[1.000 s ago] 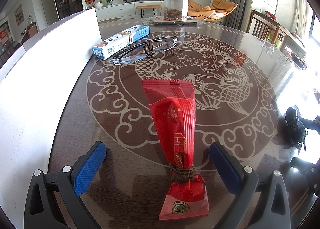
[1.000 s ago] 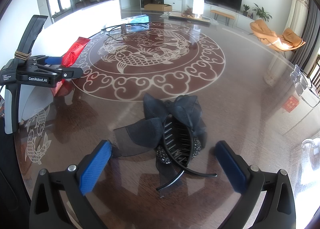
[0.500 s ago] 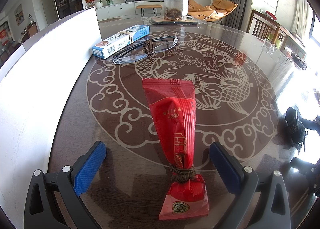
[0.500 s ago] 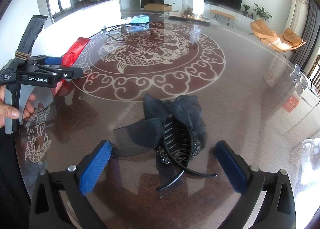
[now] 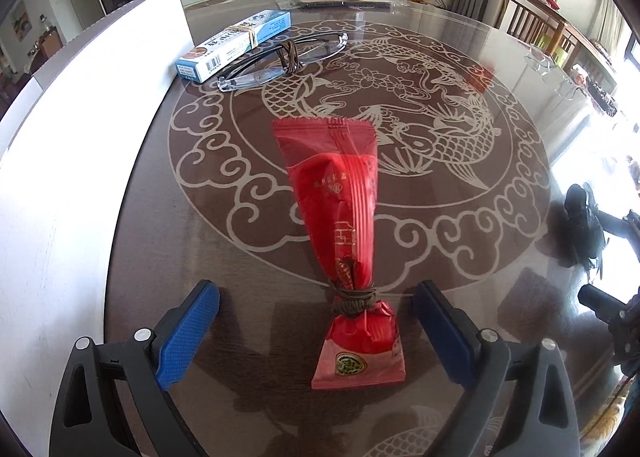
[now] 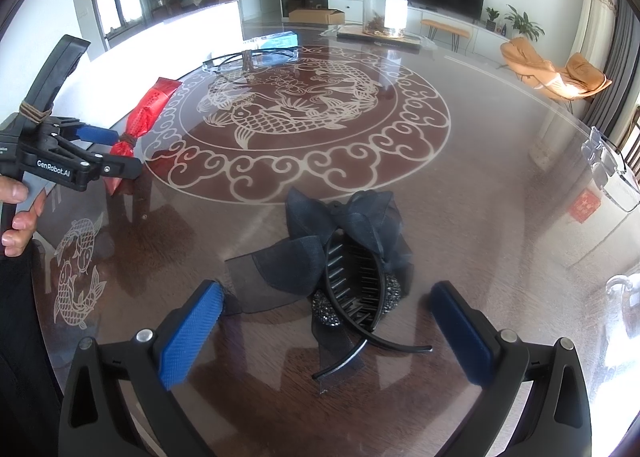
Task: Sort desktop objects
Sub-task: 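Carry the red pouch with the left gripper while the right gripper carries the scrunchie into the bin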
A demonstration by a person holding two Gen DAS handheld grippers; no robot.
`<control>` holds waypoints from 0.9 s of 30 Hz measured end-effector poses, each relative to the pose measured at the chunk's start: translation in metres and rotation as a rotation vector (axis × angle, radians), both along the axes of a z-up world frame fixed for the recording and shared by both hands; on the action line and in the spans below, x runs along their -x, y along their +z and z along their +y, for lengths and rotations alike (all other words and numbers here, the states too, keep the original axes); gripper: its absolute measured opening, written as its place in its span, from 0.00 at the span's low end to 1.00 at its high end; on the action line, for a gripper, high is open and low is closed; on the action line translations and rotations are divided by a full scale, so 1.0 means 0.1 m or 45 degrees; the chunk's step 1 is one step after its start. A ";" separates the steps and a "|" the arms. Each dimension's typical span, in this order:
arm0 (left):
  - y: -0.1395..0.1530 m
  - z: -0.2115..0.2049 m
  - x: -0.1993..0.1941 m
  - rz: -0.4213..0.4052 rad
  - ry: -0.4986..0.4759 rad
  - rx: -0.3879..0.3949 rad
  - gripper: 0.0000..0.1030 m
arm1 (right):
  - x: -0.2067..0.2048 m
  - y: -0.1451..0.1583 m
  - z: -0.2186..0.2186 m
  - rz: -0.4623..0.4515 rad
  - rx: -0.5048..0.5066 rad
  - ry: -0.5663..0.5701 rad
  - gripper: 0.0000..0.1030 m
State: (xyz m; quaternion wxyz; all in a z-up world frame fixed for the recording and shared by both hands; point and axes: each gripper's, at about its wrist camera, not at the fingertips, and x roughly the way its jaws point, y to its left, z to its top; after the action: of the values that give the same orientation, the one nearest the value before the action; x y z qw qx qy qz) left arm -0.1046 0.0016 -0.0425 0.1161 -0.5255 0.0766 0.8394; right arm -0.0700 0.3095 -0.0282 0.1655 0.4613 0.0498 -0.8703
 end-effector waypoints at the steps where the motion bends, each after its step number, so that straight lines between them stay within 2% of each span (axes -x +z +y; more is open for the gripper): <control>1: 0.04 0.06 -0.02 0.014 -0.019 -0.002 0.64 | 0.01 0.02 0.06 -0.026 0.025 -0.004 1.00; 2: 0.06 0.11 -0.03 0.018 -0.037 -0.001 0.40 | 0.04 0.05 0.12 -0.050 0.043 -0.005 1.00; 3: 0.08 0.15 -0.06 0.024 -0.054 0.005 0.26 | 0.07 0.07 0.17 -0.072 0.055 0.005 0.99; 4: 0.09 0.18 -0.08 0.026 -0.062 0.014 0.20 | 0.09 0.09 0.20 -0.086 0.051 0.021 0.98; 6: 0.09 0.18 -0.13 0.040 -0.057 0.012 0.20 | 0.13 0.13 0.18 -0.100 0.019 0.068 0.97; 9: 0.10 0.05 -0.20 0.027 -0.012 -0.063 0.19 | 0.18 0.10 0.04 -0.143 -0.040 0.155 0.90; 10: 0.10 0.02 -0.21 0.021 -0.002 -0.082 0.19 | 0.19 0.08 -0.01 -0.145 -0.066 0.173 0.79; 11: 0.11 -0.01 -0.23 0.020 0.004 -0.092 0.19 | 0.19 0.08 -0.05 -0.116 -0.111 0.173 0.60; 13: 0.15 -0.08 -0.30 0.032 0.014 -0.113 0.19 | 0.21 0.12 -0.07 -0.129 -0.107 0.172 0.38; 17: 0.39 -0.25 -0.46 0.090 0.044 -0.218 0.19 | 0.18 0.34 -0.07 -0.092 -0.096 0.144 0.38; 21: 0.76 -0.41 -0.60 0.162 0.064 -0.325 0.19 | 0.16 0.67 -0.18 -0.040 -0.073 0.162 0.38; 24: 1.11 -0.68 -0.64 0.221 0.097 -0.393 0.19 | 0.25 0.97 -0.45 0.014 -0.055 0.216 0.38; 27: 1.40 -1.11 -0.61 0.281 0.175 -0.399 0.19 | 0.41 1.29 -0.91 0.072 -0.004 0.301 0.38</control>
State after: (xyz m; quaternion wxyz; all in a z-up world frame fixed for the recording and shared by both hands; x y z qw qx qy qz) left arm -0.0433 -0.1091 0.0978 0.1299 -0.4100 -0.0785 0.8994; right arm -0.1113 0.2183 0.1007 0.2648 0.4278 0.1100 -0.8572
